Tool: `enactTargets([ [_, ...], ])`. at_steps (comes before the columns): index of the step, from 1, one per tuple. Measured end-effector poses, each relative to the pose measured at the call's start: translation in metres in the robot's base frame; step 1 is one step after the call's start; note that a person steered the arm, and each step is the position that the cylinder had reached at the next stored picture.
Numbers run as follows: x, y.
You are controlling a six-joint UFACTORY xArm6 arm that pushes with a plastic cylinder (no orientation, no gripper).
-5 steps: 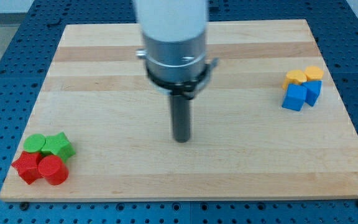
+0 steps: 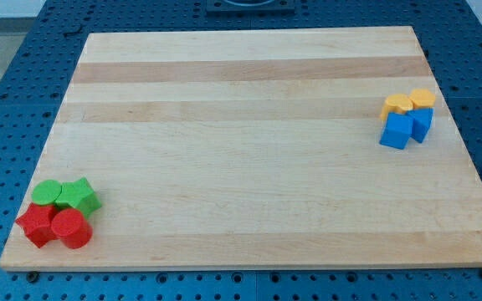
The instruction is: Push the blue triangle and blue cube left a bit
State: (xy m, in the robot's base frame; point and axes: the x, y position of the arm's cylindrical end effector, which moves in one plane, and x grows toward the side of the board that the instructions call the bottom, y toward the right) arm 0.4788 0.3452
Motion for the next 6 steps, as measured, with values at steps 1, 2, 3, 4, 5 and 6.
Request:
enactTargets([
  [1,-0.025,-0.015],
  [2,-0.050,-0.028],
  [3,-0.053,-0.065],
  [4,-0.050,-0.116],
  [5,-0.043,-0.170],
  [6,-0.035,-0.223],
])
